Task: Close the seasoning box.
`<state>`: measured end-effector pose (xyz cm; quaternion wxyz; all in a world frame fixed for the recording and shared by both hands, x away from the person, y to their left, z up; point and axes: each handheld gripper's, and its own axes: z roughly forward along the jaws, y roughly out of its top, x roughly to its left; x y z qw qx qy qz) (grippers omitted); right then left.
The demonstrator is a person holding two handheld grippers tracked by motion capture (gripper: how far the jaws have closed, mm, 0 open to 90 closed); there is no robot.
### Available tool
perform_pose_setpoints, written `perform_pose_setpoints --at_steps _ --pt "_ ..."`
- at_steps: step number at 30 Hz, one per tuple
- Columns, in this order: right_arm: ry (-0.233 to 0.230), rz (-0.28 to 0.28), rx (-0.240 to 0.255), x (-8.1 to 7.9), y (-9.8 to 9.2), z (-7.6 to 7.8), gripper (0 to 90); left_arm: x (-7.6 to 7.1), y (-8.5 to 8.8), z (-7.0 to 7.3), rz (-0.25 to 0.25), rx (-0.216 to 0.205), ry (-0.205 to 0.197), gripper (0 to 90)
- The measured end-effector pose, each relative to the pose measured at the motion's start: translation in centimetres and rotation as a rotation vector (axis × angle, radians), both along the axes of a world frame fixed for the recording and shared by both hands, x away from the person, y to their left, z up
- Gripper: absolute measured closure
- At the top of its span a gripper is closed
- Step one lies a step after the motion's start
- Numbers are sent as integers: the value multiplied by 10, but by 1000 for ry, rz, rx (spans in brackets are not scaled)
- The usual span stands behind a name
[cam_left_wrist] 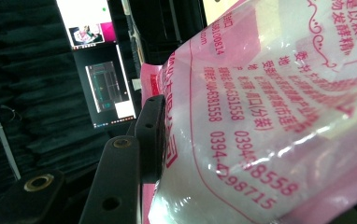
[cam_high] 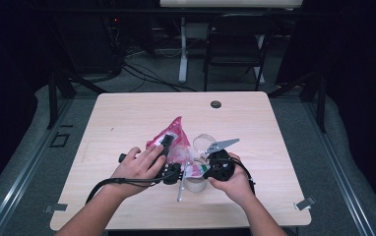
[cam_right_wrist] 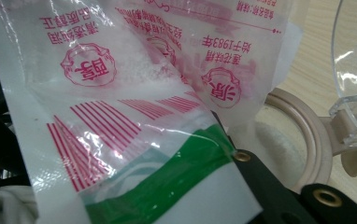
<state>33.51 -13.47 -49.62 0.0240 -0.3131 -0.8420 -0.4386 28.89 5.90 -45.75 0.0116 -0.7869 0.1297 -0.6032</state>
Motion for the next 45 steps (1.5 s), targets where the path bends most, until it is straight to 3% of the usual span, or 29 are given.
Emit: perform_pose_setpoints --at_steps 20,45 --pt "0 4 -5 0 1 0 900 1 3 -1 7 -5 8 629" --pt "-21 -8 1 -4 -1 3 900 5 14 -9 40 -68 50 666"
